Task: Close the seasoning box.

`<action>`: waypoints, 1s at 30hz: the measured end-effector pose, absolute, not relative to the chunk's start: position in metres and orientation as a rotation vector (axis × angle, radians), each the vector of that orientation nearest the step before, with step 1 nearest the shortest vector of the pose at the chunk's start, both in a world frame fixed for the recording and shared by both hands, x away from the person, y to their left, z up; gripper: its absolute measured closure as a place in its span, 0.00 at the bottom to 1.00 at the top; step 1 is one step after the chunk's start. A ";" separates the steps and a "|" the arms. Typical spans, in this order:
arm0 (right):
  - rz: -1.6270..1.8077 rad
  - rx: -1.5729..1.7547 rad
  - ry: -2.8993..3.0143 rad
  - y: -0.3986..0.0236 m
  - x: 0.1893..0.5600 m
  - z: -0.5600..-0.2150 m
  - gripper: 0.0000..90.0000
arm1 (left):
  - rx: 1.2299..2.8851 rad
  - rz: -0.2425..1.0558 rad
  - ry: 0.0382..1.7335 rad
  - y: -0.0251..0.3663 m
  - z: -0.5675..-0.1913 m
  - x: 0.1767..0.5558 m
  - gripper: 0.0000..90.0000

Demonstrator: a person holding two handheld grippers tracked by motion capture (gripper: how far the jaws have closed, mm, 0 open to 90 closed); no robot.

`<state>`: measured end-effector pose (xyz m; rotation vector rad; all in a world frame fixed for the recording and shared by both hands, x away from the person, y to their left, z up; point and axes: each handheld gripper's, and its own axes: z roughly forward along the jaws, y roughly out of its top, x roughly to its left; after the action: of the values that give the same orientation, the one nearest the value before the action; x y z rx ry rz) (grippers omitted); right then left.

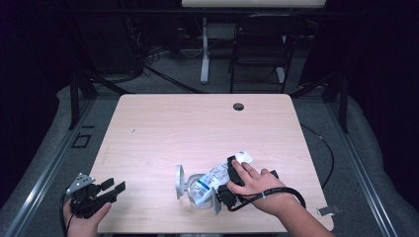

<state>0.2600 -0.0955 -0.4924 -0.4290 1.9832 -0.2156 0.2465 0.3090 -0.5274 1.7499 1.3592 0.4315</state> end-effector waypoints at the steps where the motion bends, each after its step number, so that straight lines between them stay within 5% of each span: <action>1: -0.220 -0.431 1.982 -0.095 0.260 -0.492 0.49 | 1.752 0.428 1.359 0.309 -0.527 0.246 0.53; 30: -0.208 -0.439 1.979 -0.096 0.261 -0.494 0.50 | 1.751 0.429 1.362 0.310 -0.528 0.247 0.53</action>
<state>0.2608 -0.0962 -0.4938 -0.4389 1.9793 -0.2081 0.2467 0.3097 -0.5281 1.7509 1.3621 0.4286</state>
